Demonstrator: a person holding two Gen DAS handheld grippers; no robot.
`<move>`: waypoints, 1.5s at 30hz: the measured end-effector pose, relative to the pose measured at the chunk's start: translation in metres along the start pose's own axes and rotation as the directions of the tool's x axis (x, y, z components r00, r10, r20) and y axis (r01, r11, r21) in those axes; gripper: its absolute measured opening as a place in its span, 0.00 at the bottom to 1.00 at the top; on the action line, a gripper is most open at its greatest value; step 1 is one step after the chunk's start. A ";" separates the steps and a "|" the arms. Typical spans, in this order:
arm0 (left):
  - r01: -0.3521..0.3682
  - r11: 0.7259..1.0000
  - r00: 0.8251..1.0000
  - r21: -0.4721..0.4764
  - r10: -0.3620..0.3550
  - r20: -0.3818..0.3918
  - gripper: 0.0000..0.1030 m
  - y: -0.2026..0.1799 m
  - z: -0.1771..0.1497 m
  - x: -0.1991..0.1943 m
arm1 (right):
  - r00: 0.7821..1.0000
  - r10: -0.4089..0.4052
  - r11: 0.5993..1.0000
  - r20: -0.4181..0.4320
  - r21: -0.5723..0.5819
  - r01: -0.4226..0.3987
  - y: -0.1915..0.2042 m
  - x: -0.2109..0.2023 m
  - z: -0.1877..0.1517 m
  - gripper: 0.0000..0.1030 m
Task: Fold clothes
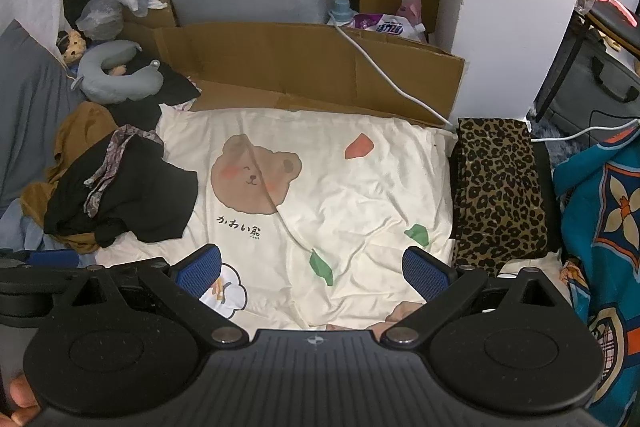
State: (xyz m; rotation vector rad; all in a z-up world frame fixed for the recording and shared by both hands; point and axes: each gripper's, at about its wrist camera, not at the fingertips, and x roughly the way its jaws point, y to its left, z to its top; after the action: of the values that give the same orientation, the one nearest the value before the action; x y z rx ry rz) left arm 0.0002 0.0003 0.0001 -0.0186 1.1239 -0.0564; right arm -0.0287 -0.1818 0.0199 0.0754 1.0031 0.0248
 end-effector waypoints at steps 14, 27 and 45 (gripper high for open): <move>-0.004 1.000 1.000 -0.012 0.003 -0.016 0.99 0.003 0.002 0.000 | 1.000 0.005 1.000 0.003 0.001 -0.005 0.002 0.000 -0.004 0.97; -0.007 1.000 1.000 -0.008 0.007 -0.018 0.99 0.001 0.002 0.000 | 1.000 0.011 1.000 0.004 -0.003 -0.011 0.003 0.000 -0.002 0.97; -0.008 1.000 1.000 -0.010 0.008 -0.025 0.99 0.007 0.003 0.001 | 1.000 0.016 1.000 0.000 -0.012 -0.016 0.008 0.002 0.000 0.97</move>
State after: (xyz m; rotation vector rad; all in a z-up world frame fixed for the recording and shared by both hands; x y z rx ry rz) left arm 0.0039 0.0073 0.0002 -0.0229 1.1496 -0.0438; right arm -0.0278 -0.1741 0.0189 0.0722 1.0024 0.0457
